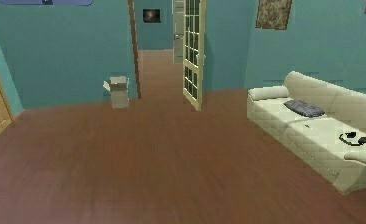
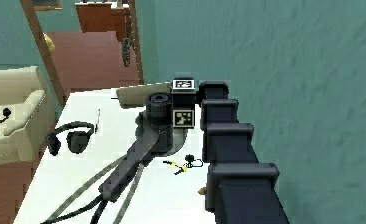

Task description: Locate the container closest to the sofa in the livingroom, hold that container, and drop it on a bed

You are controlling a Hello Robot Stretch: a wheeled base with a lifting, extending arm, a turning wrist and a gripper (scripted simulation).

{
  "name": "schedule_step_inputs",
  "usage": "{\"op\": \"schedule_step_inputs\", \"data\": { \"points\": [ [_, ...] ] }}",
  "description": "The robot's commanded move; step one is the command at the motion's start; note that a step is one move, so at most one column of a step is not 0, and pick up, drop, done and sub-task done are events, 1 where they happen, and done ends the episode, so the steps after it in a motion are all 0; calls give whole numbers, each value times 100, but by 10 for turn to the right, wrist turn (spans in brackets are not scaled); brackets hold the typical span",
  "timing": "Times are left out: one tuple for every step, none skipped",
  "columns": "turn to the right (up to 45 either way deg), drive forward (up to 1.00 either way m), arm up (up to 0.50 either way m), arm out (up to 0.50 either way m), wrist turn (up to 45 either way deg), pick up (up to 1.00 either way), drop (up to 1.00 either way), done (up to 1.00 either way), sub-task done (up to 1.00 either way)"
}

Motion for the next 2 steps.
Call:
{"op": "schedule_step_inputs", "data": {
  "points": [
    [0, 0, 0, 0, 450, 0, 0, 0, 0],
    [0, 0, 0, 0, 450, 0, 0, 0, 0]
  ]
}}
